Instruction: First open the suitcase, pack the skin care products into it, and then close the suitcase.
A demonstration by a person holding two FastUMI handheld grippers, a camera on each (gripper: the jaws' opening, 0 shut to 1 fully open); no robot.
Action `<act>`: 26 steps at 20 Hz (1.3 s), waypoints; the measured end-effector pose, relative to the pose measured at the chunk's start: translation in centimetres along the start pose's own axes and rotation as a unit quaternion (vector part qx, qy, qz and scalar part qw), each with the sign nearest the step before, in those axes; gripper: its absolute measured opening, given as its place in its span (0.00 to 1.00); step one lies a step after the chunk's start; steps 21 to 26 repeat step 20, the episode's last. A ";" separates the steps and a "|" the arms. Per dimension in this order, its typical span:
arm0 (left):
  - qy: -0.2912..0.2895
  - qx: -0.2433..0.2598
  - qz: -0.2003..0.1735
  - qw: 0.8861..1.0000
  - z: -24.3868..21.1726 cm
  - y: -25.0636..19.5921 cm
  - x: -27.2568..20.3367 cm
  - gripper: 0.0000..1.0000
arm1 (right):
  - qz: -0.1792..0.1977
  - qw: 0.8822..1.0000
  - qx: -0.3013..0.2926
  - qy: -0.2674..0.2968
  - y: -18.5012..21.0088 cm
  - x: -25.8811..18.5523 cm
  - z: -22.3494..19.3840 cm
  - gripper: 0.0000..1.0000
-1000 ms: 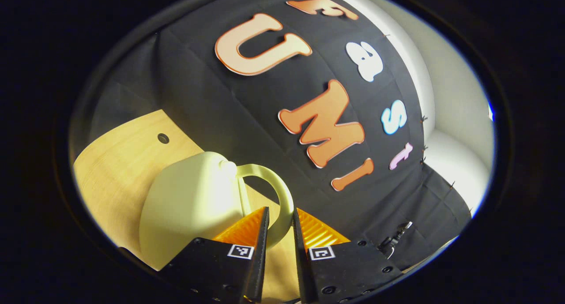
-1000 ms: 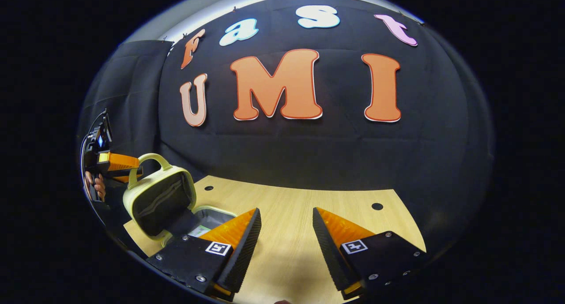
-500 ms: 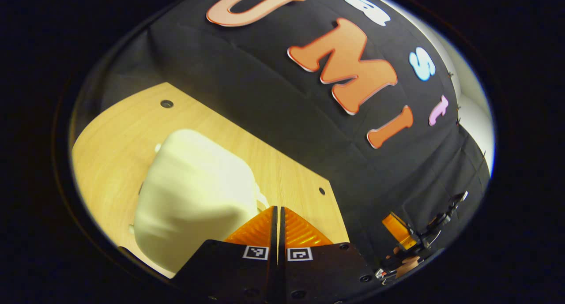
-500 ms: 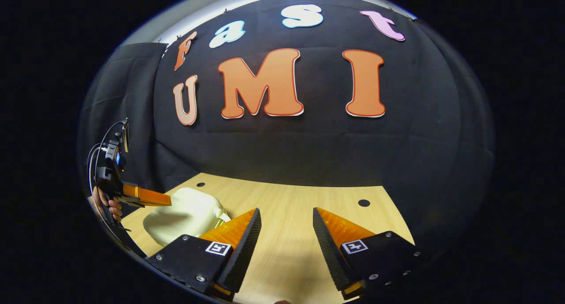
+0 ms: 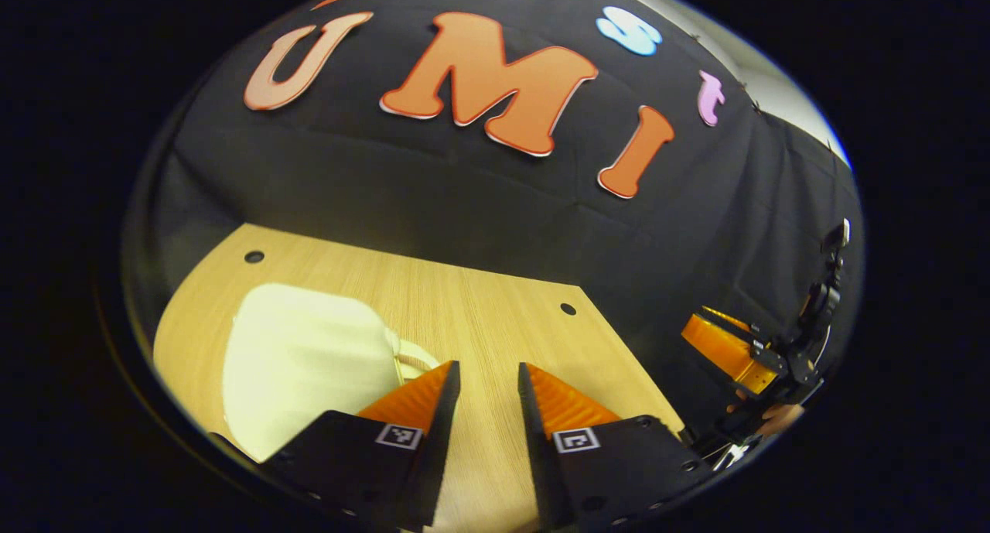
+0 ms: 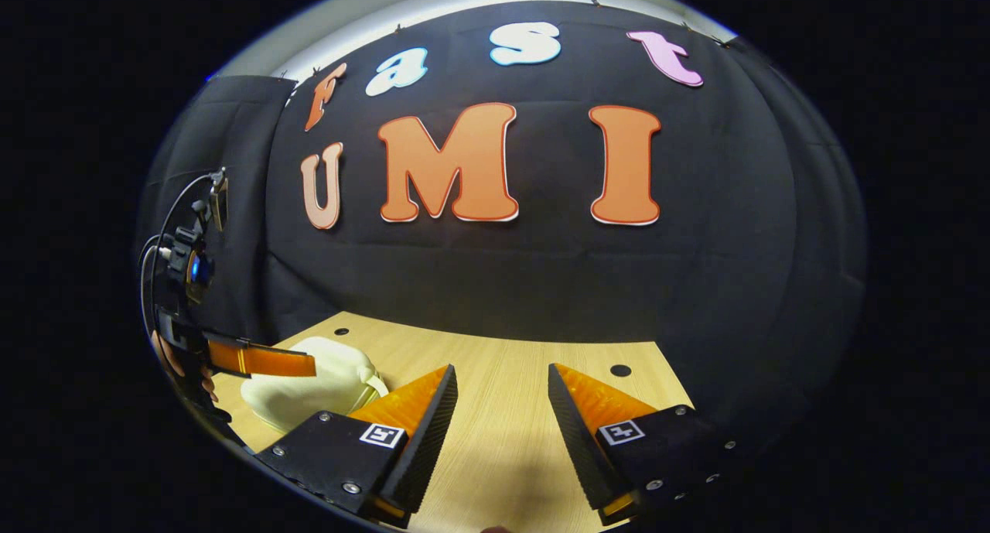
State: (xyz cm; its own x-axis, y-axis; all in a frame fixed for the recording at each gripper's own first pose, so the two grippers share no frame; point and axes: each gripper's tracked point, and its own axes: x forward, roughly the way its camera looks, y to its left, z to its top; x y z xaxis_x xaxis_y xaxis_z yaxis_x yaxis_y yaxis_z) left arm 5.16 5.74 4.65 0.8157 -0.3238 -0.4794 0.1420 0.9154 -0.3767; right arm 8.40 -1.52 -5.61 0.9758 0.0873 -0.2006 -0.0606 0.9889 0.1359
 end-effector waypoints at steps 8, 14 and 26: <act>-0.073 0.072 0.038 0.994 4.1 -3.9 -0.8 0.88 | 0.021 0.996 -0.021 -0.084 3.1 -0.7 5.4 0.76; -0.228 0.074 0.156 0.958 11.0 -1.8 -6.3 0.96 | 0.016 0.996 -0.006 -0.085 2.5 -0.4 5.8 0.77; -0.307 0.126 0.191 0.924 14.7 -1.8 -10.4 0.99 | -0.002 0.995 -0.012 -0.099 1.5 -0.9 5.8 0.79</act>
